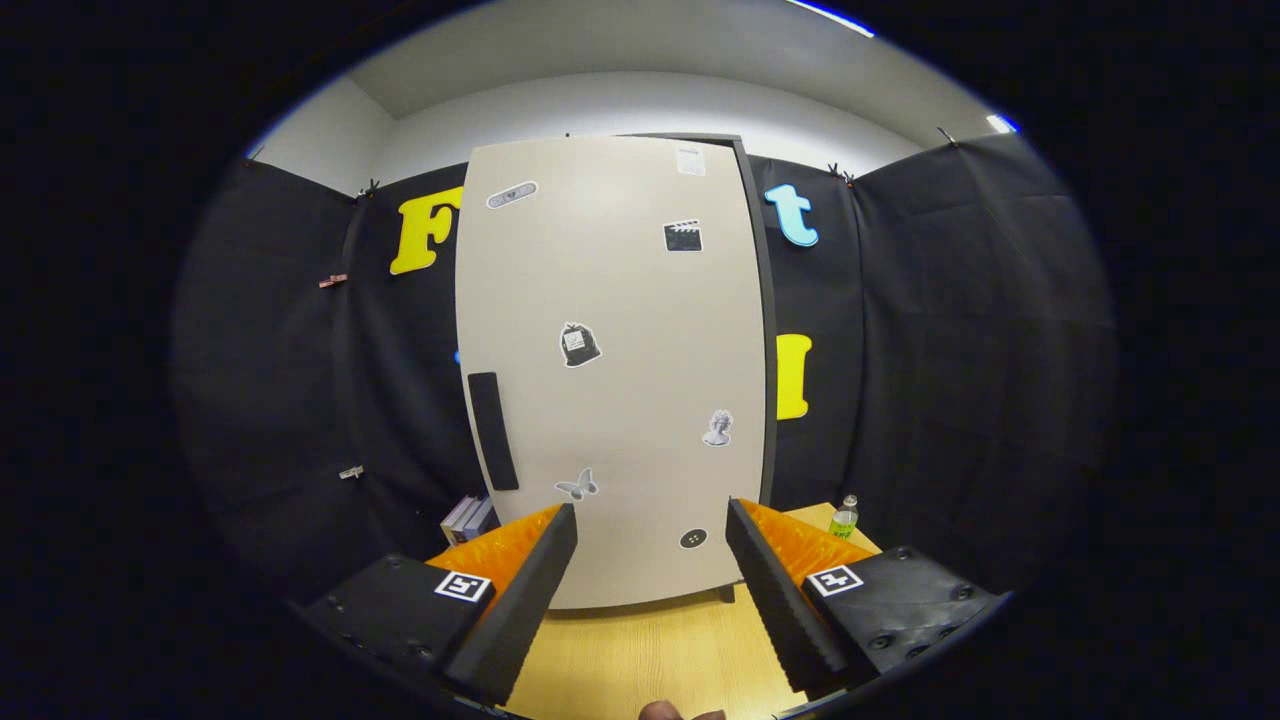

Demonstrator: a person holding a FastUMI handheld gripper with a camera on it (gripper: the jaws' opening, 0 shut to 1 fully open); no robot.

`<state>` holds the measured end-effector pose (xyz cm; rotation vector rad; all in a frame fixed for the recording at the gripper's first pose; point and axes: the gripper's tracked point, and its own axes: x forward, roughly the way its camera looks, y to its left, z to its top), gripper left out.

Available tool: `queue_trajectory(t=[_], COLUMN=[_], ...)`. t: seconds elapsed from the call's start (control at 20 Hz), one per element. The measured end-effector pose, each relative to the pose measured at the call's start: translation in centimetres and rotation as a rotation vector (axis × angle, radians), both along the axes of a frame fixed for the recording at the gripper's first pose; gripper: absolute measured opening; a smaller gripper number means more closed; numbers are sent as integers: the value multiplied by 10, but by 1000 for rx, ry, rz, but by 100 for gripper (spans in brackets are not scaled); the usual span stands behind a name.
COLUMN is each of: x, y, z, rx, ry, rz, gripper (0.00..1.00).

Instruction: Open the shoe cabinet door, grab the shoes and put them into the shoe cabinet, then close the shoe cabinet door.

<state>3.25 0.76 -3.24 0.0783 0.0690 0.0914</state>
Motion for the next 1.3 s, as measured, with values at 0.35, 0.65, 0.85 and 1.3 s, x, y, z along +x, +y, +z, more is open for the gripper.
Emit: queue_trajectory(t=[0.35,0.65,0.85,1.3], x=[1,1,1,0], y=[-2,-1,1,0], z=[0,1,2,3], rx=[1,0,1,2], ry=[1,-3,-3,-8], rz=[-1,2,3,8], gripper=[99,99,98,98])
